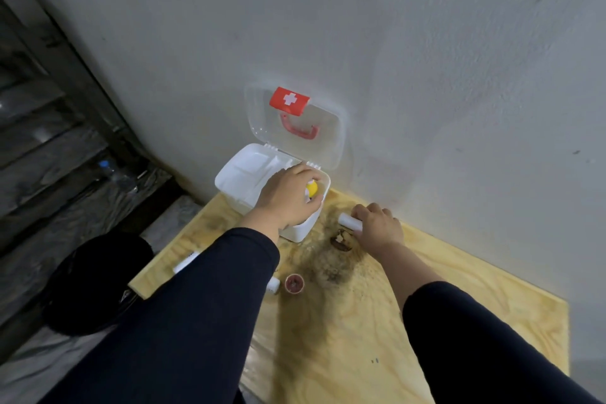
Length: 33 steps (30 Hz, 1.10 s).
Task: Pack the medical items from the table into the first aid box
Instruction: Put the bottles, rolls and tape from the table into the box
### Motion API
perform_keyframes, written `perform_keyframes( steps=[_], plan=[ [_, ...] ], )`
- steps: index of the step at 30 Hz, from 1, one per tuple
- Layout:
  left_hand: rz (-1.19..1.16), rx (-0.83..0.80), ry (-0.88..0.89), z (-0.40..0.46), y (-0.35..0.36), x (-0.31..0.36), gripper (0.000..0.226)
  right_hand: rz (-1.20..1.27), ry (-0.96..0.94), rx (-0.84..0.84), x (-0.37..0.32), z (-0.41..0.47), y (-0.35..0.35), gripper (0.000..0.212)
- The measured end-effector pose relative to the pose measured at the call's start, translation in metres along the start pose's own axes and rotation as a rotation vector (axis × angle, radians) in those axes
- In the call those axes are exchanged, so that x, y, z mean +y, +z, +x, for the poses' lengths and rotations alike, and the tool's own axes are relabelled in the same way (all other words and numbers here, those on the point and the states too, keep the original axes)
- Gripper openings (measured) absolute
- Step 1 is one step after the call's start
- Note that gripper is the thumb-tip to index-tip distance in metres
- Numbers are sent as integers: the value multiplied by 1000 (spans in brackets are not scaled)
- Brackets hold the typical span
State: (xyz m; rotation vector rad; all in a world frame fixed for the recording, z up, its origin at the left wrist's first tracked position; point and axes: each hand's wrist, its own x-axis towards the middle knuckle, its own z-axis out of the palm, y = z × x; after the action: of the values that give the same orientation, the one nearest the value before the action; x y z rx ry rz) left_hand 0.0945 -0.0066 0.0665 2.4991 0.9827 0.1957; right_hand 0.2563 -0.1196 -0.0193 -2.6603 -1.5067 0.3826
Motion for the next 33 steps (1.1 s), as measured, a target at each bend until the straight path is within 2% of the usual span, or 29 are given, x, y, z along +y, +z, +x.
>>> perform_keyframes(
  steps=[5, 8, 13, 21, 24, 27, 30, 33],
  plan=[
    [25, -8, -38, -7, -3, -10, 43, 106, 56, 22, -5, -10, -3, 32],
    [29, -6, -67, -8, -9, -14, 42, 342, 95, 60, -11, -14, -18, 32],
    [57, -64, -44, -9, -26, -27, 46, 658, 117, 229, -33, -20, -56, 34],
    [89, -168, -17, -18, -49, -76, 54, 991, 212, 385, -116, -27, -96, 30],
    [134, -156, 22, -17, -56, -99, 56, 1081, 231, 417, -156, -26, -94, 30],
    [197, -151, 52, -13, -59, -118, 60, 1114, 216, 422, -185, -19, -81, 39],
    [248, -252, 55, -9, -57, -133, 70, 991, 200, 446, -205, -11, -63, 54],
    [261, -320, 72, -9, -52, -143, 74, 944, 183, 470, -218, -3, -46, 59]
  ],
)
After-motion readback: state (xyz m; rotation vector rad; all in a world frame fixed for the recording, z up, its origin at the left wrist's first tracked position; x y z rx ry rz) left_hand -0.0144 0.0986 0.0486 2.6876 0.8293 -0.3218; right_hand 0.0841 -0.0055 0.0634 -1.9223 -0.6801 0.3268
